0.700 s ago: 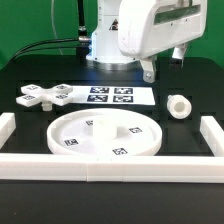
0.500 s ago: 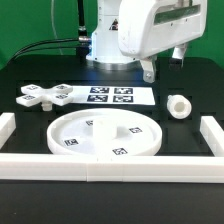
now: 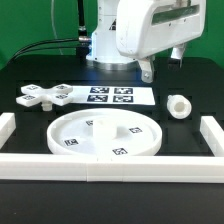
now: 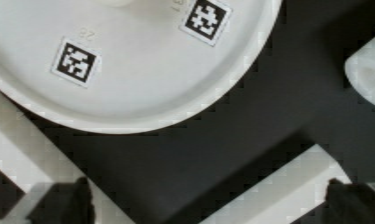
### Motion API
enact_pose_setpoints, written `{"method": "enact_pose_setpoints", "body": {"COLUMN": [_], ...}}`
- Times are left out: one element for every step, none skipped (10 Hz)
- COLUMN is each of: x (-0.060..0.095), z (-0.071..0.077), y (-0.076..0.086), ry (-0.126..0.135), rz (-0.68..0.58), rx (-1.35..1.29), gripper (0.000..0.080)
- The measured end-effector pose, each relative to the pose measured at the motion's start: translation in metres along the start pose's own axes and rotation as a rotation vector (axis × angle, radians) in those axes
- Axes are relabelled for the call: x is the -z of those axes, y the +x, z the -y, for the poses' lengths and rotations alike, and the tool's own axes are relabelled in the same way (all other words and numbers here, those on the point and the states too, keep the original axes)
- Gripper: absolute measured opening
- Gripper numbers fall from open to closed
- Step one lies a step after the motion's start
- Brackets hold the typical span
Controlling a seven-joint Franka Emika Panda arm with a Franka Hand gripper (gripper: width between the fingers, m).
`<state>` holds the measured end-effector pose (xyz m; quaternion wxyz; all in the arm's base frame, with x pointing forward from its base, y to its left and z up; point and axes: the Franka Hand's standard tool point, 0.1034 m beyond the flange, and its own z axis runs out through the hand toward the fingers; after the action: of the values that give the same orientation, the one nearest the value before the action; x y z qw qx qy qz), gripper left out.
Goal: Assemble round table
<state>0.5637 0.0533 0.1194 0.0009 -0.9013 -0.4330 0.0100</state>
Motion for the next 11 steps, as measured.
{"method": "enact_pose_setpoints", "body": {"x": [0.0000, 0.0000, 0.0000, 0.0000, -0.0001, -0.0001, -0.0001, -0.0001, -0.0001, -0.0001, -0.0001], "z": [0.0000, 0.0000, 0.0000, 0.0000, 0.0000, 0.0000, 0.0000, 0.0000, 0.0000, 0.0000, 0.0000], "y": [0.0000, 0.0000, 0.0000, 0.0000, 0.0000, 0.0000, 0.0000, 0.0000, 0.0000, 0.0000, 0.0000], "ry": [0.000, 0.000, 0.000, 0.000, 0.000, 0.000, 0.000, 0.000, 0.000, 0.000, 0.000], "rz": [0.000, 0.000, 0.000, 0.000, 0.000, 0.000, 0.000, 0.000, 0.000, 0.000, 0.000], "rx": [0.000, 0.000, 0.000, 0.000, 0.000, 0.000, 0.000, 0.000, 0.000, 0.000, 0.000], "gripper": [0.0649, 0.0649, 0.0649, 0.0649, 0.0649, 0.0649, 0.0649, 0.0649, 0.0649, 0.0649, 0.0649]}}
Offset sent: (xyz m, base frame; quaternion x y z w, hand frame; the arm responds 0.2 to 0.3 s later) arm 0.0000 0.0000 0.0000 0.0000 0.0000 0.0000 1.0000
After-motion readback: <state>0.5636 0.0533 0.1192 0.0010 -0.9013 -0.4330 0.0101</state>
